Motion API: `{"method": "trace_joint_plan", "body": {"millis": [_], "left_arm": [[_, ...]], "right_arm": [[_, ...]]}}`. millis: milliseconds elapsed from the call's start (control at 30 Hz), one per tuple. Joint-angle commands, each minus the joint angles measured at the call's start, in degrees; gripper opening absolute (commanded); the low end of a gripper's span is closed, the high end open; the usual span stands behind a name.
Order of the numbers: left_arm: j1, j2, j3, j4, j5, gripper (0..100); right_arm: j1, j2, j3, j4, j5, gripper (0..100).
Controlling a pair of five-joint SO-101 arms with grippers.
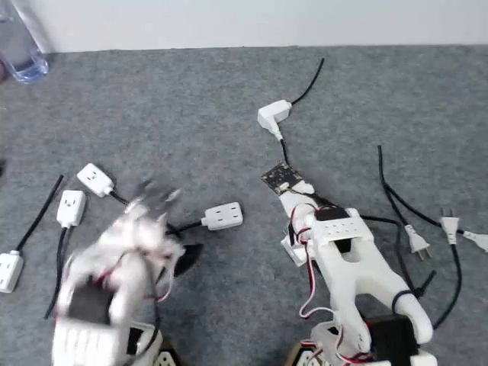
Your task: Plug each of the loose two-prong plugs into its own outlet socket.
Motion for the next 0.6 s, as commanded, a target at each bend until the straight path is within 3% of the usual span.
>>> {"method": "trace_joint_plan", "body": {"millis": [0, 133, 300, 567], "left_arm": [[-3.96, -21.01, 2.33, 0.44, -0.44, 32], [-4.13, -20.84, 5.93, -1.41, -0.97, 32], [-4.57, -16.00, 13.32, -10.90, 0.09, 32], [-12.40, -15.74, 21.49, -18.64, 14.42, 32]], "right_arm": [[-1.27, -0.75, -4.57, 3.82, 0.53, 1.2], [-1.36, -0.75, -7.91, 9.10, 0.53, 1.2], [-2.59, -0.75, -9.67, 13.05, 0.88, 1.7], [-8.84, -0.75, -9.76, 14.99, 1.32, 15.1]]}}
